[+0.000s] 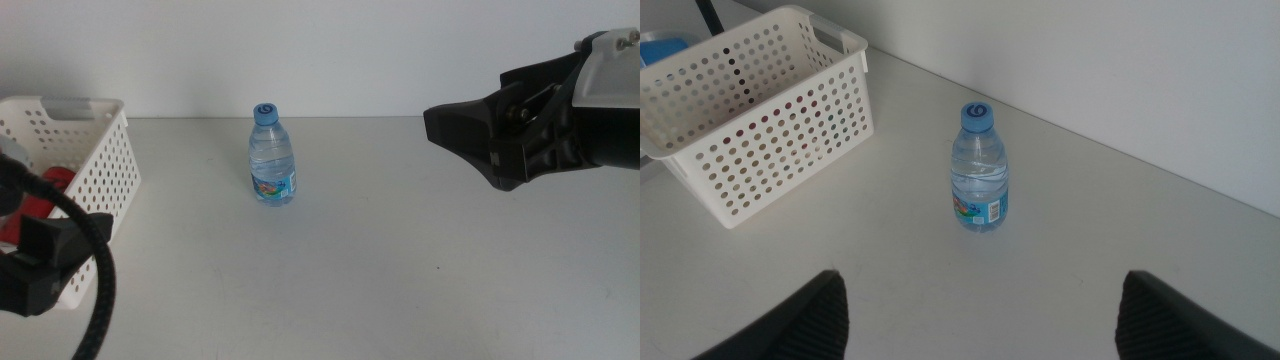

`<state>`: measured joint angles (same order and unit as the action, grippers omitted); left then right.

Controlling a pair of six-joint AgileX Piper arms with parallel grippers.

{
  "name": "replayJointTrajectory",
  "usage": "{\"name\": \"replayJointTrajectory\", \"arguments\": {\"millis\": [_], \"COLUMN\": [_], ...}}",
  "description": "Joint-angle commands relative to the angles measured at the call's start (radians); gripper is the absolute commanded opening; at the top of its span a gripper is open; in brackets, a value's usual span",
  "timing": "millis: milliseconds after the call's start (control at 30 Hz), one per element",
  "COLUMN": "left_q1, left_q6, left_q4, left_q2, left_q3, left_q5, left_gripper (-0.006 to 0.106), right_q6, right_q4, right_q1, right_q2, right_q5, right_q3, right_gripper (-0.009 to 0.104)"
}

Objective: Use arms to grab the bottles and put them into the dustbin to the left of the table.

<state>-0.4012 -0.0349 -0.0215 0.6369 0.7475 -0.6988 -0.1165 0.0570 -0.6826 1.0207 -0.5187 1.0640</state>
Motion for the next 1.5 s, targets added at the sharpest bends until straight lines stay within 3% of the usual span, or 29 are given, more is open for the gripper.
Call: {"name": "replayJointTrajectory", "arguments": {"millis": [0, 667, 1000, 1300, 1467], "left_q1": [-0.005, -0.005, -0.005, 0.009, 0.080], "left_q6": [0.016, 0.079, 0.076, 0.077, 0.206], "left_q4": [-0.020, -0.043, -0.039, 0.009, -0.126], "left_q2": [-0.001, 0.339, 0.443, 0.711, 0.833], "left_q3": [0.023, -0.002, -0.271, -0.279, -0.183], "left_q5": [0.103, 0.705, 1.244, 1.568, 1.575], "left_gripper": [0.093, 0.093, 0.093, 0.093, 0.093], "right_q6": [0.006, 0.006, 0.006, 0.006, 0.006], "right_q4": [0.016, 0.016, 0.016, 0.016, 0.016], "right_q1": [0.001, 0.001, 0.001, 0.001, 0.001], "right_q2": [-0.017, -0.017, -0.017, -0.017, -0.017], "right_q5": [0.064, 0.064, 0.064, 0.064, 0.064], "right_q3": [0.036, 0.036, 0.036, 0.036, 0.036], "right_gripper": [0.073, 0.073, 0.073, 0.073, 0.073]}}
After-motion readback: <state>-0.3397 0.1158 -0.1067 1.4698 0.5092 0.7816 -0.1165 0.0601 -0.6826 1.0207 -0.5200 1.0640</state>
